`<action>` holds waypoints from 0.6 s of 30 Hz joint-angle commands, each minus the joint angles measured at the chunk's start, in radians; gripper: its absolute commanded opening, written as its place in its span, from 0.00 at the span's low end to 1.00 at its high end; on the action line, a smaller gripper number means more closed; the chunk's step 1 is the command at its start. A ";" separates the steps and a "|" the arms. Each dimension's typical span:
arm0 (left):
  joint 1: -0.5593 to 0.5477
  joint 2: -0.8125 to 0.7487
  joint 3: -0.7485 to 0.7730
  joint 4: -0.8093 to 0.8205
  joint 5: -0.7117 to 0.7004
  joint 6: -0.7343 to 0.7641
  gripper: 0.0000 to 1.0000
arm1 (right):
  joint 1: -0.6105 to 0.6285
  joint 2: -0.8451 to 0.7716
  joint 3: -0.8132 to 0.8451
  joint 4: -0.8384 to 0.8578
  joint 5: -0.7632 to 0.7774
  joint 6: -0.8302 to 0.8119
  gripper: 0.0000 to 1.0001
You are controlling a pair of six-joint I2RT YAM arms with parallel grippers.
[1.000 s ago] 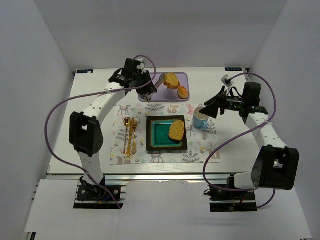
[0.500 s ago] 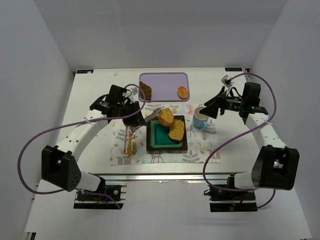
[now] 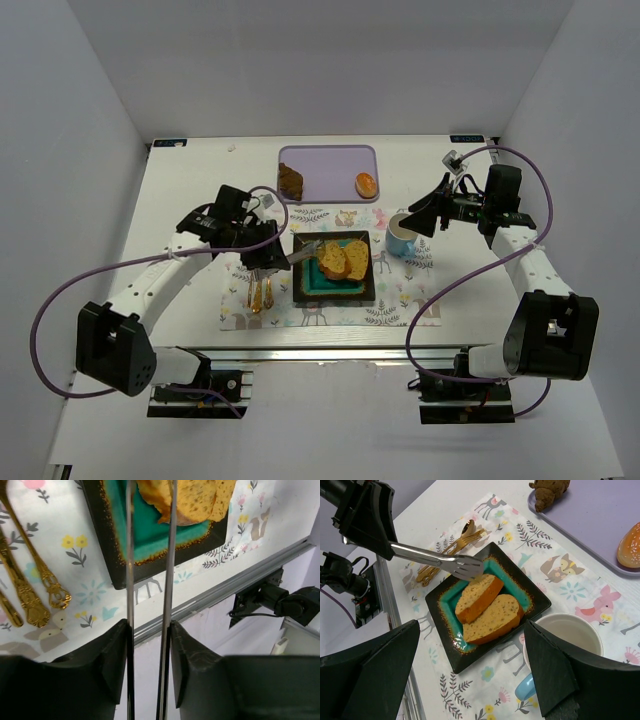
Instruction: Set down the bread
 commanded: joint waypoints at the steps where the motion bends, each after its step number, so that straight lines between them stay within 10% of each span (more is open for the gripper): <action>1: -0.002 -0.049 0.099 -0.021 -0.059 0.020 0.48 | -0.006 -0.006 0.033 -0.004 -0.027 -0.007 0.89; 18: -0.026 0.380 0.577 0.170 -0.117 -0.169 0.47 | -0.006 -0.013 0.020 -0.008 -0.027 -0.024 0.89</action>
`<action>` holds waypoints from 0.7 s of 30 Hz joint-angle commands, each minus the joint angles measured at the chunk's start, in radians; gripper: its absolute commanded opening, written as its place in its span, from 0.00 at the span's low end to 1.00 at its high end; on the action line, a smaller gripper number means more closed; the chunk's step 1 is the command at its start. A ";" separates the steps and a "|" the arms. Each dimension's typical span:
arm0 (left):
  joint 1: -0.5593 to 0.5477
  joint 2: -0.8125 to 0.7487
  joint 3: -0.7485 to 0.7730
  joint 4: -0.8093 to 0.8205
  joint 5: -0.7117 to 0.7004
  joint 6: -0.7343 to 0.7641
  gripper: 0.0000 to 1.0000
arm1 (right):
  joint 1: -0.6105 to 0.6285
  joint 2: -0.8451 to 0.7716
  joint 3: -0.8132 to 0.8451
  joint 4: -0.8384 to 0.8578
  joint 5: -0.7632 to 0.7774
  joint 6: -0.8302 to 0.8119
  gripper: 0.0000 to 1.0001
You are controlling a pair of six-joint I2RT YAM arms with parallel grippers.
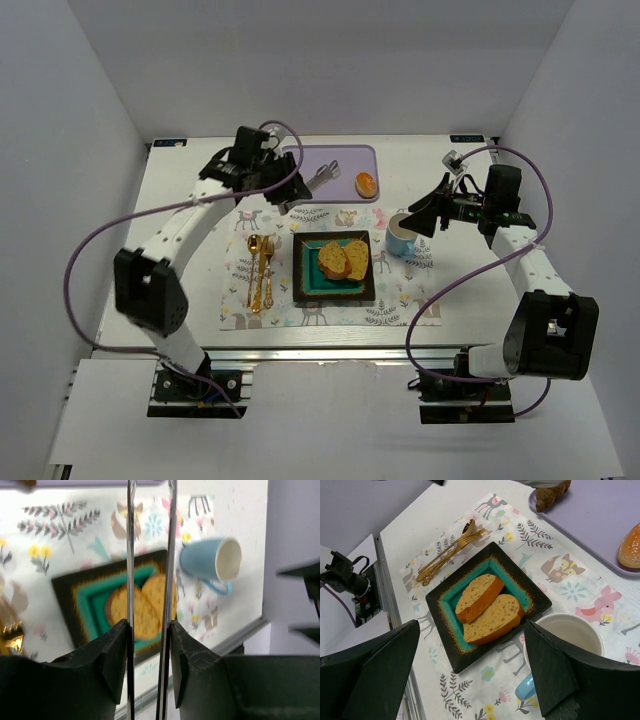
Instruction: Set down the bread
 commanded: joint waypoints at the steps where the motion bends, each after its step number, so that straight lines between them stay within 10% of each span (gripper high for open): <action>1: -0.021 0.153 0.143 0.043 -0.015 -0.081 0.47 | -0.006 -0.014 0.020 -0.008 -0.022 -0.022 0.89; 10: -0.076 0.428 0.469 -0.047 -0.091 -0.138 0.49 | -0.014 -0.022 0.013 -0.013 -0.019 -0.027 0.89; 21: -0.105 0.502 0.501 -0.012 -0.107 -0.163 0.52 | -0.017 -0.011 0.010 -0.002 -0.022 -0.021 0.89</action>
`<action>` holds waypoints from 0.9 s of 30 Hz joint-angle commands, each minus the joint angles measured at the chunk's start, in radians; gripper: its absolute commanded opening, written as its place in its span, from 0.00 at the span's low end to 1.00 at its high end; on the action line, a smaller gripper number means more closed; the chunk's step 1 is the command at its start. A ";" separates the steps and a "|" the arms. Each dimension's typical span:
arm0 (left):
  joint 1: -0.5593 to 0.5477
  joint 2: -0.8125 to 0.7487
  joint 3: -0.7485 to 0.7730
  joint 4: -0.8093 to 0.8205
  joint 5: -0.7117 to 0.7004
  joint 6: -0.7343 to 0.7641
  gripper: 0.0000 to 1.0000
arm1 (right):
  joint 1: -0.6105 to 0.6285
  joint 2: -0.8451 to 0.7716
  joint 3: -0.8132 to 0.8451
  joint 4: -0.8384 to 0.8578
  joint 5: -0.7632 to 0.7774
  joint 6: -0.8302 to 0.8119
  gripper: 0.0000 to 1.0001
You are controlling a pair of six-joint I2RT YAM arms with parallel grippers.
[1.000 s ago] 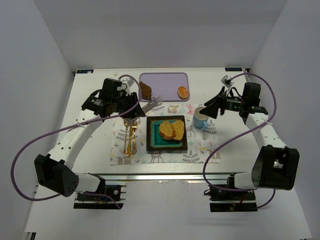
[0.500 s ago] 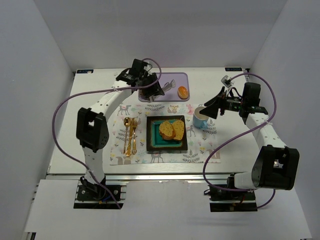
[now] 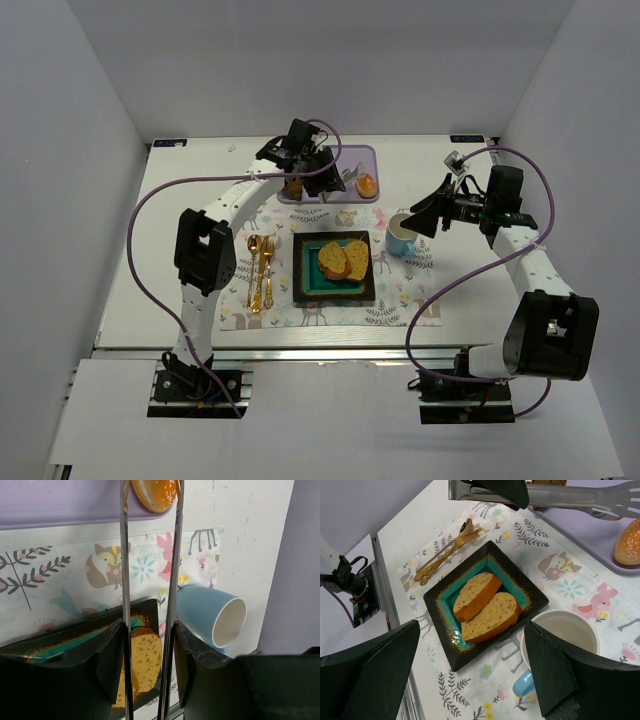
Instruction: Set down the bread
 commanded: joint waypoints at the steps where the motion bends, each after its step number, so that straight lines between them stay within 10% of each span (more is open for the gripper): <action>1: 0.000 -0.008 0.038 0.023 -0.013 -0.014 0.52 | -0.004 -0.010 0.008 0.014 -0.024 -0.005 0.89; 27: 0.000 0.027 0.021 0.049 0.084 -0.035 0.54 | -0.004 -0.007 0.013 0.012 -0.025 -0.005 0.89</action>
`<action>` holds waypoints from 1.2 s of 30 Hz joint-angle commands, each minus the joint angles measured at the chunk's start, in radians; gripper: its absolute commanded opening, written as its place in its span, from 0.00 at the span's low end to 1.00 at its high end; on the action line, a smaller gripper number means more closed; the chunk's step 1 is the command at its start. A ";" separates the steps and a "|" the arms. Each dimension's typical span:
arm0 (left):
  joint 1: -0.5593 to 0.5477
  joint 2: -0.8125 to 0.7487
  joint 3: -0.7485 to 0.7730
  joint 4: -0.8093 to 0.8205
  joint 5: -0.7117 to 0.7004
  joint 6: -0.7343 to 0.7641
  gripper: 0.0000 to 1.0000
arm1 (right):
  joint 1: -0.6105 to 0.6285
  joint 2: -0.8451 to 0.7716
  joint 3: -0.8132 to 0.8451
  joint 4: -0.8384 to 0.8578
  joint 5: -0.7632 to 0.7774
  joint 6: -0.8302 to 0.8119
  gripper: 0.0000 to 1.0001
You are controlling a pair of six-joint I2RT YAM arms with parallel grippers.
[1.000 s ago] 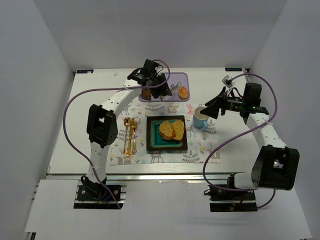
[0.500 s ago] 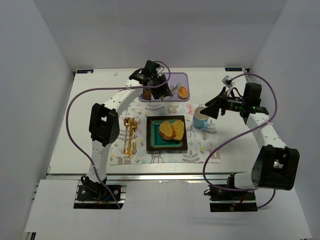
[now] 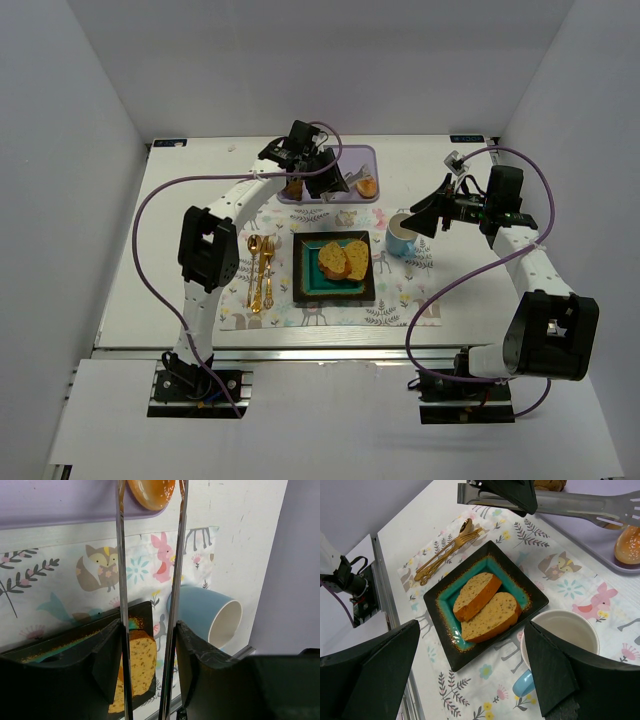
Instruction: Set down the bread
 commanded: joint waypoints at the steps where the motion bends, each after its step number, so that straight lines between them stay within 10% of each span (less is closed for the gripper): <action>1: -0.001 -0.011 0.005 0.022 0.032 -0.008 0.54 | -0.004 -0.005 0.013 0.012 -0.025 -0.005 0.89; 19: -0.018 0.077 0.103 -0.082 0.051 0.022 0.54 | -0.004 -0.010 0.002 0.014 -0.025 -0.005 0.89; 28: -0.016 -0.001 0.031 -0.016 0.014 0.015 0.20 | -0.005 -0.013 -0.001 0.014 -0.026 -0.007 0.89; 36: -0.010 -0.165 -0.058 0.088 0.029 0.009 0.15 | -0.007 -0.018 -0.001 0.012 -0.029 -0.005 0.89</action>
